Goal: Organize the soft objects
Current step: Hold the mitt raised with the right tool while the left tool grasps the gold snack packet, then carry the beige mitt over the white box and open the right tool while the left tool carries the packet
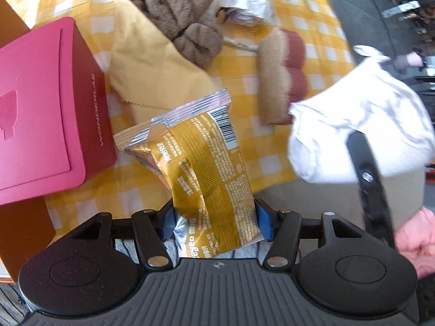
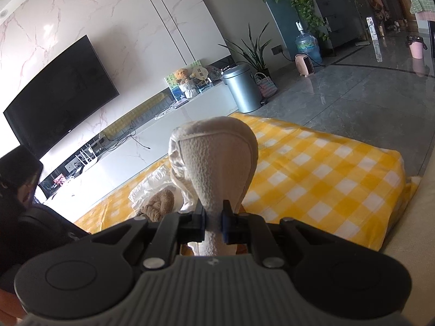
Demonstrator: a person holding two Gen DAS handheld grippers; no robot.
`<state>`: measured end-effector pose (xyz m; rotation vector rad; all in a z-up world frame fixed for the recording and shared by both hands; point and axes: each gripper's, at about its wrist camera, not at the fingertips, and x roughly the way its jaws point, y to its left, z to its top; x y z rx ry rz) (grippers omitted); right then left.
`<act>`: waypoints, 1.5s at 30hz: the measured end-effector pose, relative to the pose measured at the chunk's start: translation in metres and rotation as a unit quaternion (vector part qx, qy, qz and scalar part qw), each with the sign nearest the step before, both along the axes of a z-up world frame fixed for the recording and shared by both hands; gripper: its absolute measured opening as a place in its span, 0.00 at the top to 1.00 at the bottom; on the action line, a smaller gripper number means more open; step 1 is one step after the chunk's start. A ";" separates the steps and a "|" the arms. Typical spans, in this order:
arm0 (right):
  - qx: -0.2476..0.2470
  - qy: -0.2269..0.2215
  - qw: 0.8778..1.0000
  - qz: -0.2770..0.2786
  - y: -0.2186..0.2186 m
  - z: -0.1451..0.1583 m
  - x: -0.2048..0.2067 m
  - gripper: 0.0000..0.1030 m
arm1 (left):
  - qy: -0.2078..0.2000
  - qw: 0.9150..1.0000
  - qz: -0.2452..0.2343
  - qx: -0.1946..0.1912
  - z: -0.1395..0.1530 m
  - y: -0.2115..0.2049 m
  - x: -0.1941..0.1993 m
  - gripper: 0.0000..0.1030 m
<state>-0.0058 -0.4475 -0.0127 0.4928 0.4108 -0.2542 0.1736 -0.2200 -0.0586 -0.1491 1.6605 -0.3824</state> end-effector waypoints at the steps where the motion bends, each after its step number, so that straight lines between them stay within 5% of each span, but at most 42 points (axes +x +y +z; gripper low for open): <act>1: 0.001 0.001 1.000 0.000 0.000 0.000 0.000 0.91 | -0.010 1.000 -0.010 -0.005 0.009 -0.003 -0.002 0.35; 10: -0.006 0.002 1.000 0.008 0.006 0.004 0.001 0.91 | -0.080 0.994 -0.035 -0.067 0.071 0.013 -0.026 0.35; 18: -0.008 -0.017 0.998 0.052 0.026 0.014 0.002 0.91 | -0.179 0.976 -0.005 -0.121 0.109 0.073 -0.052 0.35; 22: 0.037 -0.039 0.993 0.104 0.034 0.016 0.004 0.91 | -0.227 0.964 0.038 -0.135 0.126 0.123 -0.071 0.35; 29: 0.067 -0.073 0.979 0.181 0.062 0.028 0.009 0.91 | -0.292 0.933 0.147 -0.148 0.129 0.215 -0.094 0.35; 39: 0.080 -0.087 0.951 0.284 0.117 0.048 0.017 0.91 | -0.331 0.896 0.267 -0.127 0.108 0.301 -0.107 0.35; 45: 0.027 -0.058 0.933 0.354 0.183 0.062 0.038 0.91 | -0.344 0.886 0.289 -0.111 0.096 0.325 -0.107 0.35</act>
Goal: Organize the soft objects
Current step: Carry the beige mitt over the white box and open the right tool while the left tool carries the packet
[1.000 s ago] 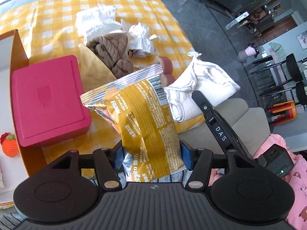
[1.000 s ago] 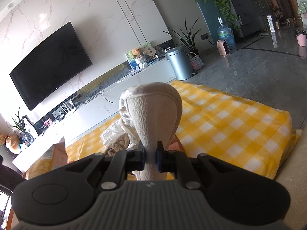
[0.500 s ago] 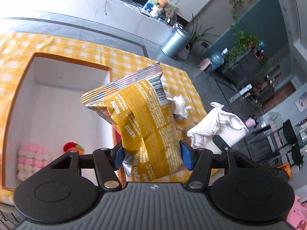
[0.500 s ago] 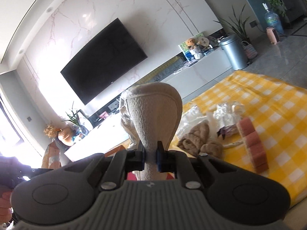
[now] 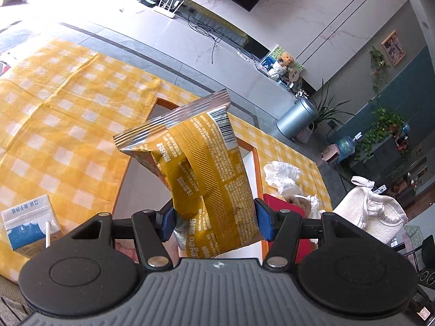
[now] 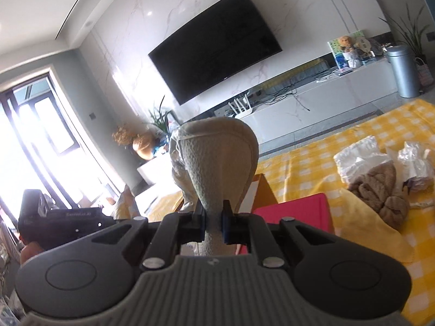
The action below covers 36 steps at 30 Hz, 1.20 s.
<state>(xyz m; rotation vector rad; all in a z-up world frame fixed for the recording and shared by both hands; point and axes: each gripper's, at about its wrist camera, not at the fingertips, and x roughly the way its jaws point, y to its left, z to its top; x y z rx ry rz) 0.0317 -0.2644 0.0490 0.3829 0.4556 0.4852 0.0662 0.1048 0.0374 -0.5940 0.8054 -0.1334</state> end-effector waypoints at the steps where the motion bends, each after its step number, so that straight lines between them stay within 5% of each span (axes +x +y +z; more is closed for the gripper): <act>1: -0.011 0.002 1.000 0.010 0.010 0.001 0.004 0.91 | -0.001 1.000 0.001 -0.003 -0.002 0.004 -0.002 0.35; 10: -0.171 0.080 0.978 0.090 0.117 -0.025 0.064 0.91 | 0.003 1.000 0.027 -0.010 -0.015 0.036 -0.014 0.35; 17: -0.242 0.126 0.953 0.129 0.167 -0.051 0.105 0.91 | 0.007 0.999 0.044 -0.032 -0.021 0.057 -0.016 0.35; 23: -0.405 0.102 0.895 0.157 0.212 -0.070 0.127 0.91 | 0.010 0.998 0.048 -0.036 -0.022 0.061 -0.018 0.35; 26: -0.442 0.072 0.873 0.194 0.227 -0.073 0.126 0.83 | 0.011 0.998 0.051 -0.039 -0.023 0.064 -0.018 0.35; 28: -0.433 0.064 0.873 0.217 0.231 -0.072 0.125 0.59 | 0.013 0.997 0.055 -0.043 -0.024 0.067 -0.018 0.35; 30: -0.411 0.062 0.882 0.223 0.228 -0.069 0.125 0.47 | 0.012 0.997 0.061 -0.043 -0.023 0.069 -0.019 0.35; 36: -0.371 0.075 0.902 0.206 0.208 -0.063 0.134 0.41 | 0.016 0.997 0.064 -0.038 -0.024 0.069 -0.019 0.35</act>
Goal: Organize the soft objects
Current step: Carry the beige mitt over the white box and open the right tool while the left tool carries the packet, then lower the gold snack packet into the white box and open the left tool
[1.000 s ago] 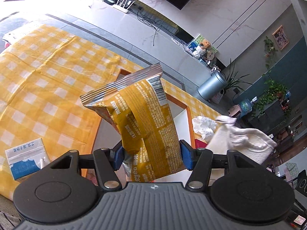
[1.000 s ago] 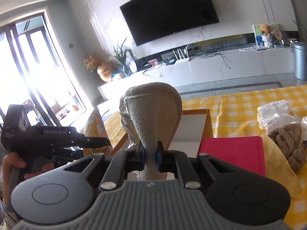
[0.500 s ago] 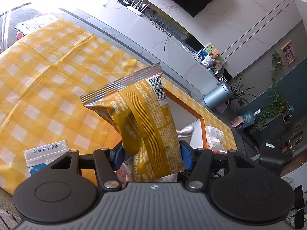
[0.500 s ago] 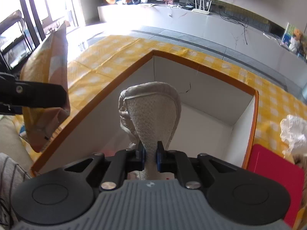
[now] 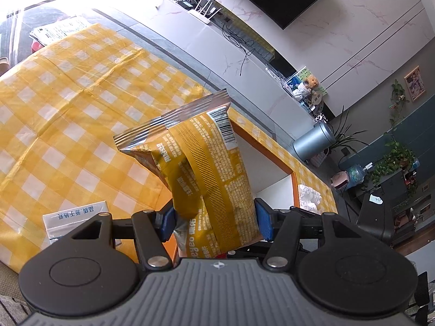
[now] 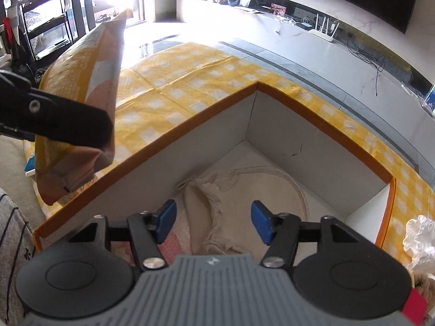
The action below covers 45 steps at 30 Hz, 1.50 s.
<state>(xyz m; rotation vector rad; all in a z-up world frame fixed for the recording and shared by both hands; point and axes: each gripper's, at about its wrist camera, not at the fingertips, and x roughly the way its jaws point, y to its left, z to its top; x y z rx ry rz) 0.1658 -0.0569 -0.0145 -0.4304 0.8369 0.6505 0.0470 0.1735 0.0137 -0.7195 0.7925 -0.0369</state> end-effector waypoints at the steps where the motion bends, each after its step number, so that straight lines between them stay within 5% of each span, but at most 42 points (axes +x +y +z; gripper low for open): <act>1: 0.005 0.003 1.000 -0.008 -0.005 0.000 0.003 0.43 | 0.000 1.000 -0.002 0.001 0.000 -0.001 0.000 0.35; 13: 0.103 -0.042 0.989 -0.101 -0.074 0.032 -0.029 0.47 | -0.005 0.998 -0.041 0.054 -0.013 -0.041 0.025 0.35; 17: 0.126 -0.061 0.984 -0.108 -0.090 0.040 -0.047 0.47 | 0.000 0.991 -0.066 0.119 -0.020 -0.073 0.038 0.35; 24: 0.129 -0.082 0.981 -0.119 -0.112 0.045 -0.056 0.46 | 0.039 0.979 -0.127 0.152 -0.036 -0.105 0.042 0.35; 38: 0.174 -0.119 0.963 -0.168 -0.149 0.070 -0.070 0.46 | 0.068 0.971 -0.224 0.057 -0.058 -0.133 0.043 0.35; 45: 0.189 -0.124 0.959 -0.168 -0.152 0.073 -0.072 0.46 | 0.109 0.966 -0.222 0.072 -0.074 -0.141 0.052 0.35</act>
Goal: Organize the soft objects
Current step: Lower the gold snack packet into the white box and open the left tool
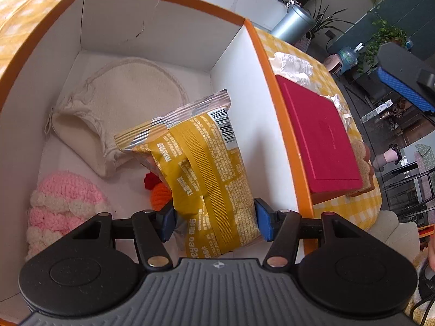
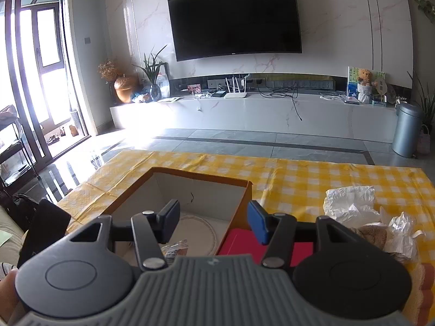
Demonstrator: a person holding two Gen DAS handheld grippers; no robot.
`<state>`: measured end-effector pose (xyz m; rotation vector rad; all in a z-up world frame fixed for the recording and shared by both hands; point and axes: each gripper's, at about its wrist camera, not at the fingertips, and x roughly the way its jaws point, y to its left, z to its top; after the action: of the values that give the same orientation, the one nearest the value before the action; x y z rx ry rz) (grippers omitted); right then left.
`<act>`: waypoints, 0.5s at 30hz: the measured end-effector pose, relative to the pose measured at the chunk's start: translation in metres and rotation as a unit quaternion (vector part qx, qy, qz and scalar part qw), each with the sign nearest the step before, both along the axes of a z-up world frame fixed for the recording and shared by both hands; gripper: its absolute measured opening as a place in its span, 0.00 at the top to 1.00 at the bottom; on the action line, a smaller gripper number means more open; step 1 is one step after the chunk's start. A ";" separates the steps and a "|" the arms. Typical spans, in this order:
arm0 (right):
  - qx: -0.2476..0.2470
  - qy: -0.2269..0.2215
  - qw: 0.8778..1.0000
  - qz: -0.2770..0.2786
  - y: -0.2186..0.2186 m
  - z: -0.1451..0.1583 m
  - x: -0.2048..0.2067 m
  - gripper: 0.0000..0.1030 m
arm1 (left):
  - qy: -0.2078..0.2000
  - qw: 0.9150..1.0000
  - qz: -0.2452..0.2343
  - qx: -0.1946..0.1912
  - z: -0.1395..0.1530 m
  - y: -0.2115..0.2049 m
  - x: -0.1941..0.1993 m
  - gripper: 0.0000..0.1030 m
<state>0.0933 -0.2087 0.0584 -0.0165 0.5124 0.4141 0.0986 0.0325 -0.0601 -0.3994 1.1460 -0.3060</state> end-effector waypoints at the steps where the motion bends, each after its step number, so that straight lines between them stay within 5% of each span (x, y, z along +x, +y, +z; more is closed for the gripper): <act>1: -0.001 0.003 1.000 0.001 0.001 -0.001 0.001 0.46 | 0.000 1.000 -0.002 0.004 0.000 0.000 0.000 0.35; 11: -0.014 0.006 1.000 0.005 0.005 -0.005 0.002 0.46 | 0.009 0.986 0.013 0.163 0.011 -0.014 -0.005 0.35; 15: -0.008 0.005 1.000 -0.002 0.000 -0.004 0.002 0.46 | 0.014 0.986 0.044 0.157 0.017 0.008 -0.009 0.35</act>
<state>0.0952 -0.2083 0.0546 -0.0290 0.5249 0.4065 0.0900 0.0409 -0.0433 -0.1755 1.1782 -0.0392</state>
